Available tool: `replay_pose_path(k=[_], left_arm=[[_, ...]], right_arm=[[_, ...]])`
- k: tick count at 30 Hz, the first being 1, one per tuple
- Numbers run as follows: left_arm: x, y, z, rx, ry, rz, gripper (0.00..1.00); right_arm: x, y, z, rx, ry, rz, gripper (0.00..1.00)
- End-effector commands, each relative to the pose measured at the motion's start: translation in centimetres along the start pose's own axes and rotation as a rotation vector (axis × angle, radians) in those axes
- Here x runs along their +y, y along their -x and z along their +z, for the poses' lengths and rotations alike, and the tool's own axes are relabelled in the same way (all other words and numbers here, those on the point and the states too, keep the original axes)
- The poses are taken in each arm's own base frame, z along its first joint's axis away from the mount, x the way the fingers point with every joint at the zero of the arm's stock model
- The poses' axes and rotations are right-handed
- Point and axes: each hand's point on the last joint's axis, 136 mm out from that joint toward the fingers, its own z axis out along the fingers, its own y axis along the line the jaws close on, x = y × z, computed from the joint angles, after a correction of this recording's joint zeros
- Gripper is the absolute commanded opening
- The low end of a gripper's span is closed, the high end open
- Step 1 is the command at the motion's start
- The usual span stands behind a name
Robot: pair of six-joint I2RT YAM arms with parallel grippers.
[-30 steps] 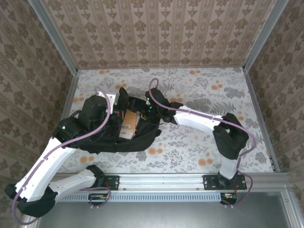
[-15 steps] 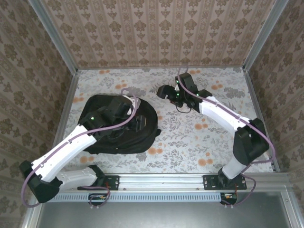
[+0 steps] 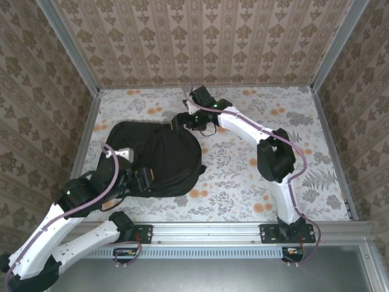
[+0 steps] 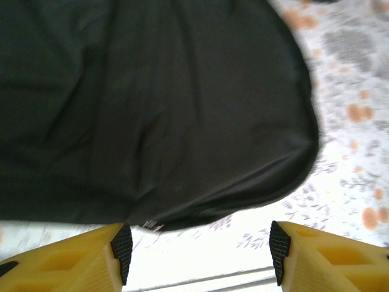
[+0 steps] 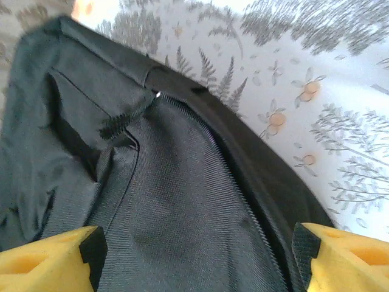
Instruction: Pack the student bag
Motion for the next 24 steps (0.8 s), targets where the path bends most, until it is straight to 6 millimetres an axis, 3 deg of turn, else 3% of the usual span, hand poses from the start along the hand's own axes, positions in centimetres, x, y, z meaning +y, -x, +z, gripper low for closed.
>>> replay_pose_path(k=[1,5,9,15,20,24], left_arm=[[5.6,-3.6,-0.2,0.084,0.226,-0.164,0.62],[7.0,-5.2,0.3,0.117,0.259,-0.207,0.60],[7.1,-5.5,0.6,0.128,0.267,-0.196,0.58],[6.6,-5.5,1.1,0.128,0.234,-0.175,0.58],[6.5,-5.8,1.4,0.131,0.220,-0.173,0.57],[6.7,-5.8,1.3,0.126,0.225,-0.179,0.57]], right_arm=[[-0.9,-2.5,1.5,0.114,-0.082,-0.093,0.79],[-1.9,-2.2,2.5,0.100,-0.179,-0.135,0.70],[-3.0,-0.4,1.8,0.027,-0.298,-0.167,0.61],[-2.2,1.0,0.9,-0.053,-0.446,-0.325,0.65],[-2.8,1.0,2.8,-0.004,-0.478,-0.352,0.67],[-3.9,0.5,4.4,0.041,-0.498,-0.348,0.60]])
